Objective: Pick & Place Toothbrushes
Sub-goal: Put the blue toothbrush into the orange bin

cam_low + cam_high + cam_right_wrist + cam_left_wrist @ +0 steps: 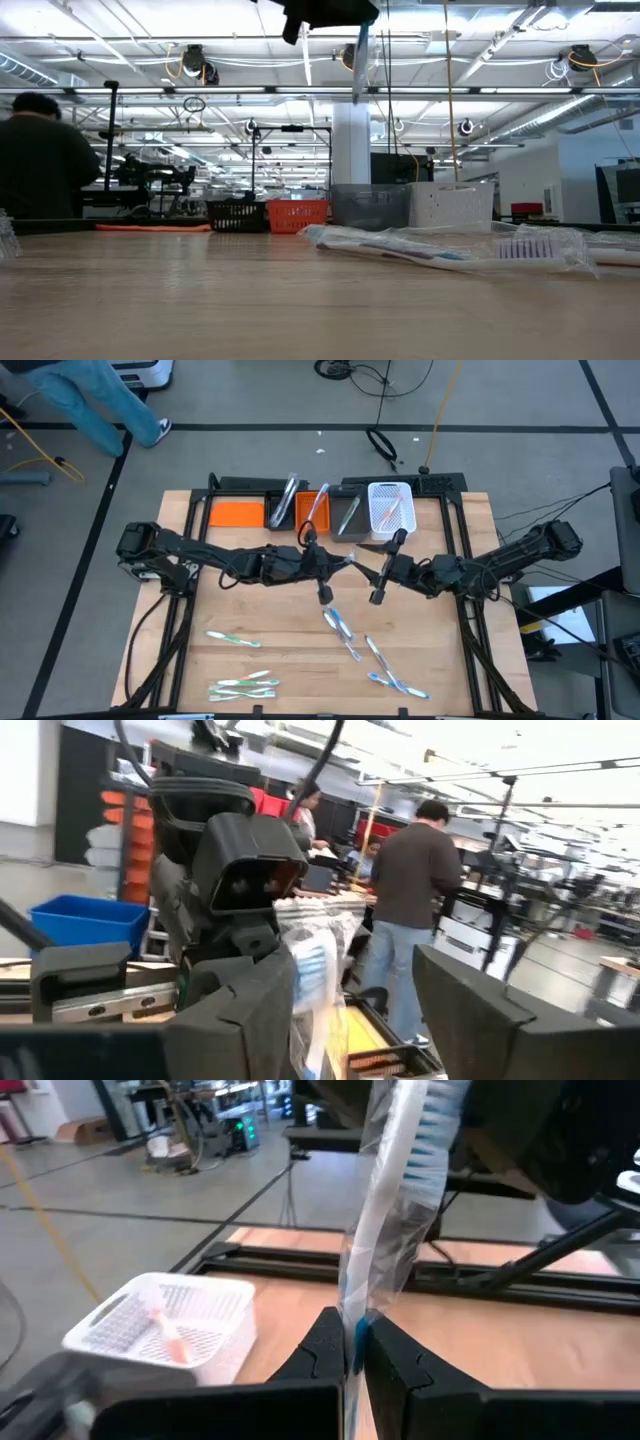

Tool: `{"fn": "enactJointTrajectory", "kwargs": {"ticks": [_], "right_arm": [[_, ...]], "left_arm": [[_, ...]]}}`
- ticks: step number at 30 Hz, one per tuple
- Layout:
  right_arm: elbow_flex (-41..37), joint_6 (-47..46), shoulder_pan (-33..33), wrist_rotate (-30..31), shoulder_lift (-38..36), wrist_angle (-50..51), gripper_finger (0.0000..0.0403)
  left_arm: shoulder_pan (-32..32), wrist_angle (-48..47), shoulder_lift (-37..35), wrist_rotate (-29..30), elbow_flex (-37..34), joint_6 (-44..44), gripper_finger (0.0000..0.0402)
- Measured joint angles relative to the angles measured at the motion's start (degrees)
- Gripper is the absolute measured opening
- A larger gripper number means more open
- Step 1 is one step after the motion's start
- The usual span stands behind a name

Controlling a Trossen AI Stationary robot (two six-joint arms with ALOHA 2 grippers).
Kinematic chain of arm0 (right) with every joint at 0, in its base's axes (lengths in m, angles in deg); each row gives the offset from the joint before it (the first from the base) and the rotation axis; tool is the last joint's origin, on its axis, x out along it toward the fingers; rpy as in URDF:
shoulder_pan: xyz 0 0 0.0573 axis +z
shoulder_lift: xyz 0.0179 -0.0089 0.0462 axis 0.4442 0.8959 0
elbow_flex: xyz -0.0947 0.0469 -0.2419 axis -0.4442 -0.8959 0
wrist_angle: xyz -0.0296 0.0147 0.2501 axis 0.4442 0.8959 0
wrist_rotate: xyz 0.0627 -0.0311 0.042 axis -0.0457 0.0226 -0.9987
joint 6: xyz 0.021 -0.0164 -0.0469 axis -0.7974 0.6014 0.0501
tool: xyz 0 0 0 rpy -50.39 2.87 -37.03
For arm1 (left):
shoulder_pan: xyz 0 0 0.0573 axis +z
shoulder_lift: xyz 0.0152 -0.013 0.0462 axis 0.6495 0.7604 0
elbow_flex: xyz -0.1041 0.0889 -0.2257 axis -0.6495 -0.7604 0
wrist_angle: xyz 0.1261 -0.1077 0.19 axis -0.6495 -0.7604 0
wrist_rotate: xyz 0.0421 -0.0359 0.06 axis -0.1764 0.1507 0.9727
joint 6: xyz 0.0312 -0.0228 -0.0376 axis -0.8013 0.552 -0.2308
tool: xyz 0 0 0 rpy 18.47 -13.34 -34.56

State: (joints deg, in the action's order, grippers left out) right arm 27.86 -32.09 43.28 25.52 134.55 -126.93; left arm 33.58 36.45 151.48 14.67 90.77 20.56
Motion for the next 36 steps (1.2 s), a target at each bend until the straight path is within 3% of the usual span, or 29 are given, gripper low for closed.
{"fn": "enactJointTrajectory", "kwargs": {"ticks": [10, 20, 36], "right_arm": [[0.0, 1.55, 0.02, 1.97, 0.0, 0.48, 0.0234], [0.0, 3.08, 0.04, 13.49, 0.0, 2.42, 0.0243], [0.0, -9.86, 3.03, 13.09, 0.0, 14.69, 0.0239]], "left_arm": [[0.04, -4.43, -2.27, 3.47, 0.0, -0.68, 0.0007], [2.58, -11.84, -3.82, 8.22, 0.0, 0.86, 0.0007], [15.96, -20.23, -3.65, 6.72, 0.0, 6.02, 0.0007]]}}
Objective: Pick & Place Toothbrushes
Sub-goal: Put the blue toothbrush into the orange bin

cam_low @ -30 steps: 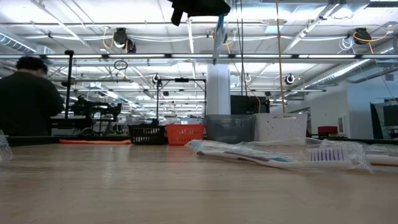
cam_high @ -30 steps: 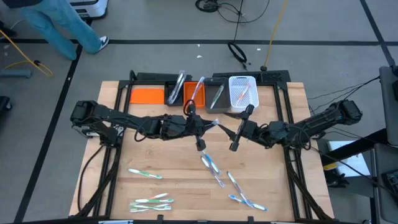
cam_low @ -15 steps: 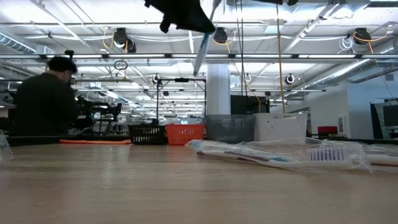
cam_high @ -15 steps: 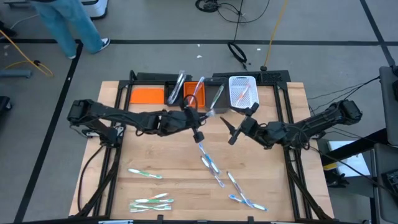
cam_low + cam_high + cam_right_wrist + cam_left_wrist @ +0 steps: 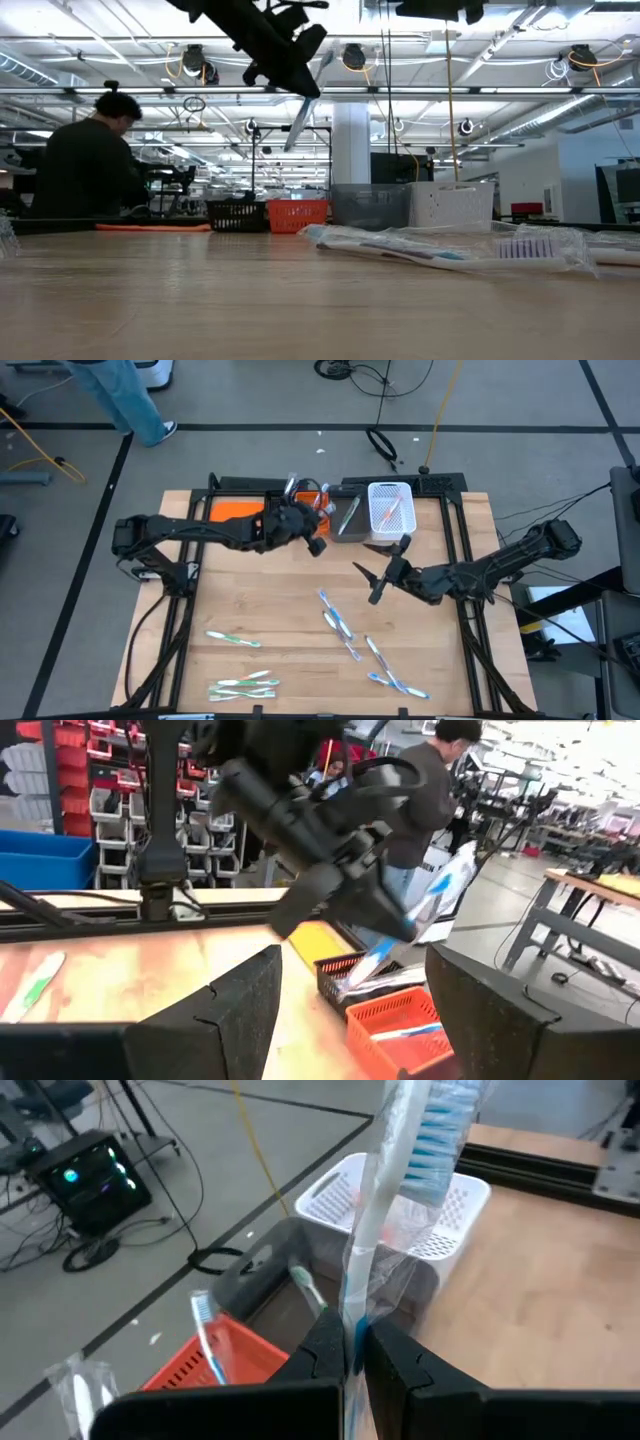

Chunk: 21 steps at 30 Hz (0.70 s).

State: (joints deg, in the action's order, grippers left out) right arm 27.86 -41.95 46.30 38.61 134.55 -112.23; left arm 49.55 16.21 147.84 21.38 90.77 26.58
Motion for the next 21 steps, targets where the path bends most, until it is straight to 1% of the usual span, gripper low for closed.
{"fn": "enactJointTrajectory", "kwargs": {"ticks": [5, 10, 16, 21], "right_arm": [[0.0, -2.43, 0.74, -0.01, 0.0, 1.87, 0.0238], [0.0, -2.72, 1.01, -0.04, 0.0, 1.9, 0.0238], [0.0, -2.73, 1.13, -0.04, 0.0, 2.0, 0.0238], [0.0, -2.76, 1.56, -0.05, 0.0, 2.3, 0.0238]], "left_arm": [[4.0, -0.04, 0.0, -2.92, 0.0, 0.95, 0.0007], [7.4, -0.27, 1.16, -3.42, 0.0, 1.44, 0.0007], [11.19, 2.55, 5.19, -6.47, 0.0, 3.18, 0.0007], [14.1, 2.43, 7.94, -7.35, 0.0, 4.76, 0.0007]]}}
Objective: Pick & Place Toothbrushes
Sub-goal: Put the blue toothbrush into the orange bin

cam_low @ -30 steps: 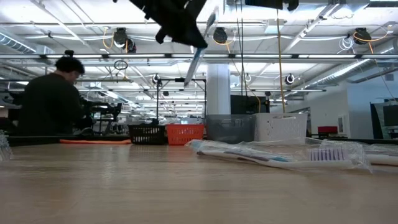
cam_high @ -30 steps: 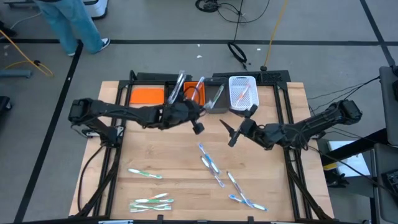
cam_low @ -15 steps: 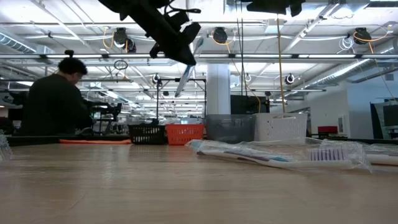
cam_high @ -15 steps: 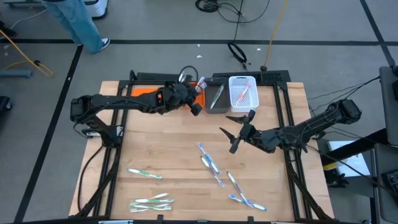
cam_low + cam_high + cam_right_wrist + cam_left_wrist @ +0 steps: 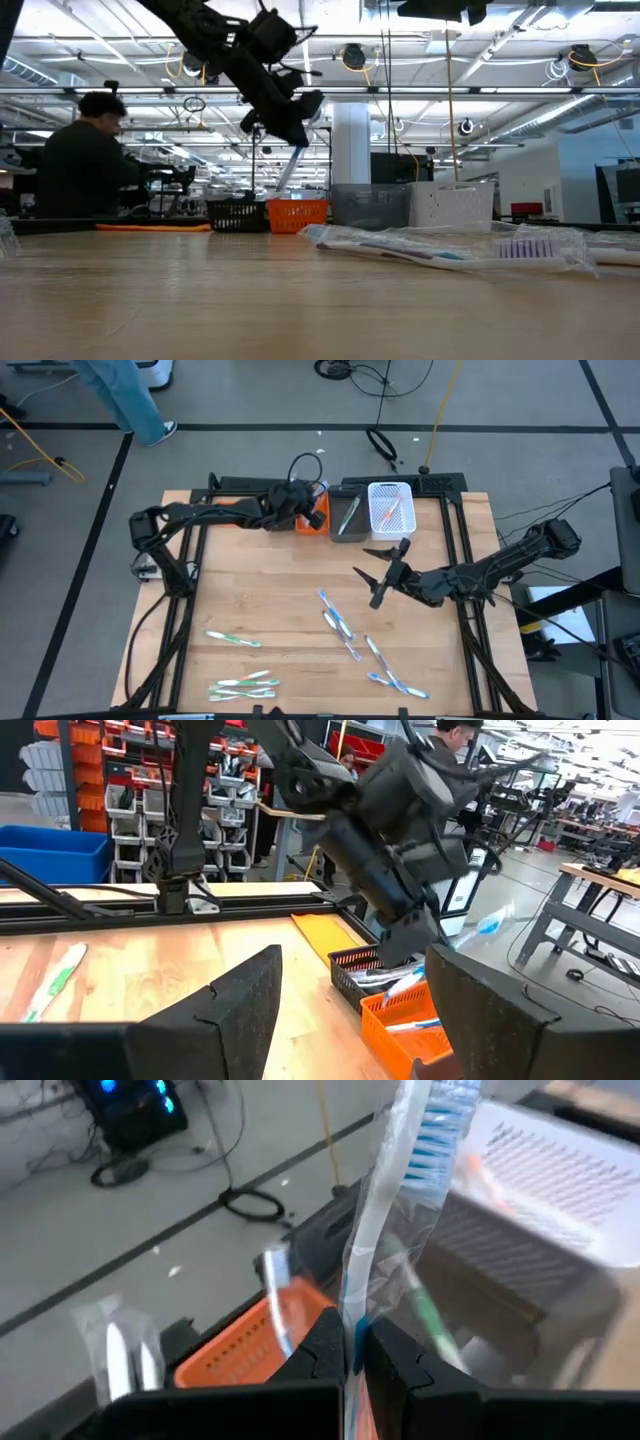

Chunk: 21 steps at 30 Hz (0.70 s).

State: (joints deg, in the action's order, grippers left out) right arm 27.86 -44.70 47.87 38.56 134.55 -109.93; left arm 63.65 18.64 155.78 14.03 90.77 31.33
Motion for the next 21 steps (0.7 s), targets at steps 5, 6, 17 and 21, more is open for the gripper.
{"fn": "enactJointTrajectory", "kwargs": {"ticks": [5, 6, 17, 21], "right_arm": [[0.0, 0.0, 0.0, -0.01, 0.0, 0.0, 0.0238], [0.0, 0.0, 0.0, 0.0, 0.0, 0.0, 0.0238], [0.0, 0.0, 0.0, -0.01, 0.02, 0.13, 0.0238], [0.0, -0.01, 0.0, -0.01, 0.02, 0.3, 0.0238]], "left_arm": [[1.94, 0.22, 1.93, -2.22, -0.02, 1.17, 0.0007], [2.24, 0.4, 2.33, -2.24, -0.02, 1.41, 0.0007], [4.81, 0.7, 7.87, -5.25, 0.0, 4.16, 0.0007], [5.51, 0.93, 9.38, -5.35, 0.0, 5.67, 0.0007]]}}
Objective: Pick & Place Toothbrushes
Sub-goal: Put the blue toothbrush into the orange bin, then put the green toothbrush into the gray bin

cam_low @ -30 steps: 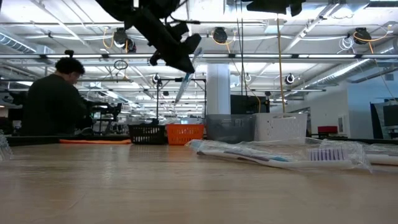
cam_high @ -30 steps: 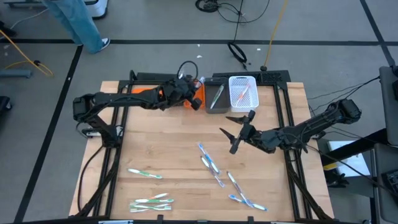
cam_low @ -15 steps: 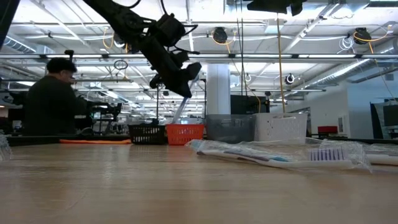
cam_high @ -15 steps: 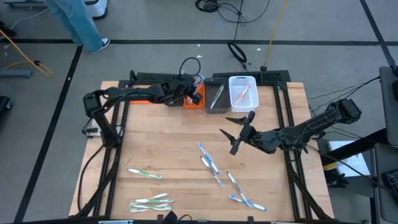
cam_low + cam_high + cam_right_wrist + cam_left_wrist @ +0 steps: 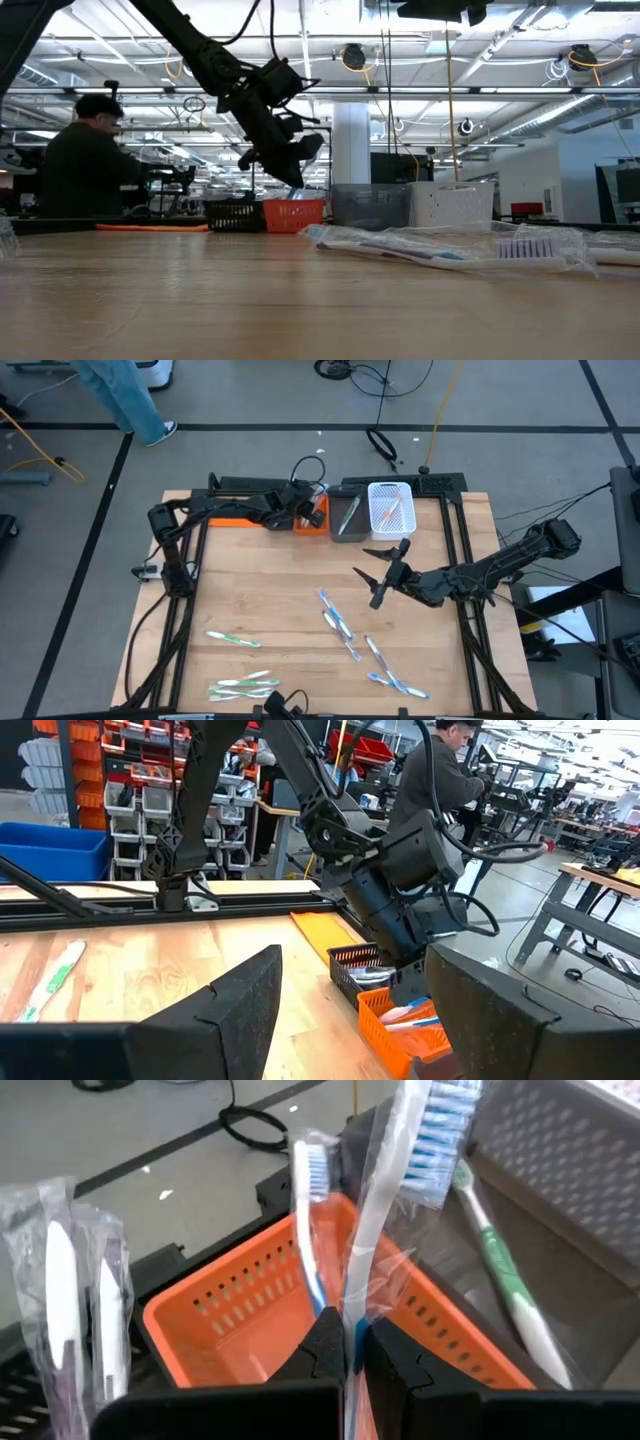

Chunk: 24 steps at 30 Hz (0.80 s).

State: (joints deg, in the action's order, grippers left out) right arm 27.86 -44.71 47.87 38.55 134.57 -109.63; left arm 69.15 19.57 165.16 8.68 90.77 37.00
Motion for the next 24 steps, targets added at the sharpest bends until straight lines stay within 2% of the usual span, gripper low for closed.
{"fn": "enactJointTrajectory", "kwargs": {"ticks": [4, 15, 24], "right_arm": [[0.0, -0.02, 0.0, 0.0, 0.0, 0.1, 0.0238], [0.0, -0.02, 0.0, 0.0, 0.02, 1.06, 0.0238], [0.0, -0.03, 0.0, 0.0, 0.02, 1.3, 0.0238]], "left_arm": [[0.57, 0.5, 0.54, 0.02, 0.0, 1.38, 0.0017], [0.62, 1.93, 0.91, 2.59, 0.0, 1.65, 0.0101], [0.58, 2.22, 0.91, 1.94, 0.0, 2.26, 0.0164]]}}
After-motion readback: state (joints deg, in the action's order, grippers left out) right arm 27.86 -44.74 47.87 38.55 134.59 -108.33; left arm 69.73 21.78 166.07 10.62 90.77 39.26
